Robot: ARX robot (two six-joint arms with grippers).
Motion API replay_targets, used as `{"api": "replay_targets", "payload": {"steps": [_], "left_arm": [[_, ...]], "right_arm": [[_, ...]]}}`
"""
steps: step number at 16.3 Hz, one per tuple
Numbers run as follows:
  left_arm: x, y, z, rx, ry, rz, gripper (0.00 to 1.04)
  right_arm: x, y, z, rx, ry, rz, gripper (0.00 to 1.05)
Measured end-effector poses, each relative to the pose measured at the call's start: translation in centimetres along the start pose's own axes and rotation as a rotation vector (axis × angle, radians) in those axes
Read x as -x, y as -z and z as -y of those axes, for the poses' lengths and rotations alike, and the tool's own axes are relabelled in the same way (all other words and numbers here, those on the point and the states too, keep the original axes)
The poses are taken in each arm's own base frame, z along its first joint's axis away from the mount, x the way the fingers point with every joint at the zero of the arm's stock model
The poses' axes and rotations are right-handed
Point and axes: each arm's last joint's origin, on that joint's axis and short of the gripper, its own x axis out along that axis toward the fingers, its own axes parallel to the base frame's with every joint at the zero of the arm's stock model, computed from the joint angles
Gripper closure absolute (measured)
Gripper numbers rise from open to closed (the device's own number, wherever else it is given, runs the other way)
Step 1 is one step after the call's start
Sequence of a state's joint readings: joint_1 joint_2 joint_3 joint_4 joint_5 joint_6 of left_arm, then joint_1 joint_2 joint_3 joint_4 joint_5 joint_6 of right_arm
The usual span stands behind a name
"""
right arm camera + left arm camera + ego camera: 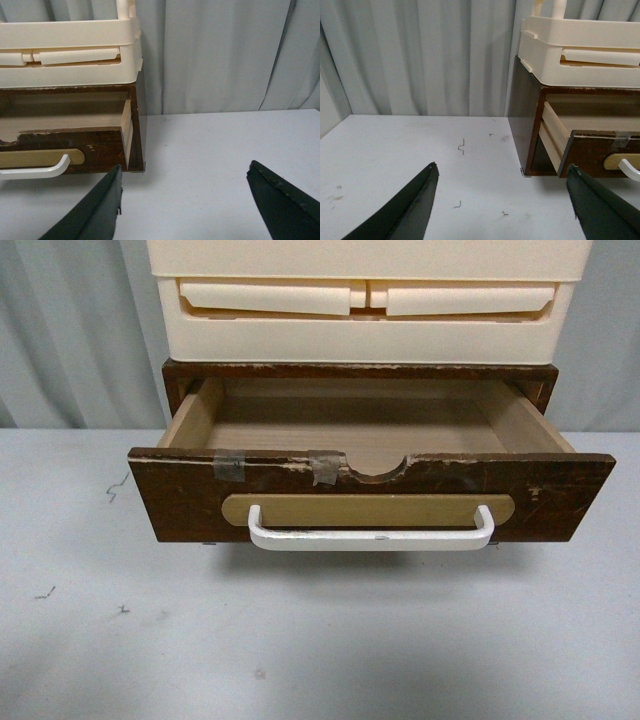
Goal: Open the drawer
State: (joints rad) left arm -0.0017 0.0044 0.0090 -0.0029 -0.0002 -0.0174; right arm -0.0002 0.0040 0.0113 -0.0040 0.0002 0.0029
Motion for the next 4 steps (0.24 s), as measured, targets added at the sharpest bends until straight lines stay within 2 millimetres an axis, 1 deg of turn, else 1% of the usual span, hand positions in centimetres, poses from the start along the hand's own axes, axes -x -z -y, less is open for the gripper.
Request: {"api": "replay_targets", "payload": {"steps": [1,2,3,4], "left_arm": [[0.00,0.00,0.00,0.000,0.000,0.000,0.13],[0.00,0.00,0.00,-0.001,0.000,0.000,0.05],[0.00,0.00,0.00,0.000,0.000,0.000,0.07],[0.00,0.00,0.00,0.000,0.000,0.000,0.07]], "right_arm": [[0.00,0.00,0.00,0.000,0.000,0.000,0.19],[0.00,0.00,0.00,0.000,0.000,0.000,0.08],[0.00,0.00,0.00,0.000,0.000,0.000,0.05],[0.00,0.00,0.00,0.000,0.000,0.000,0.06]]}}
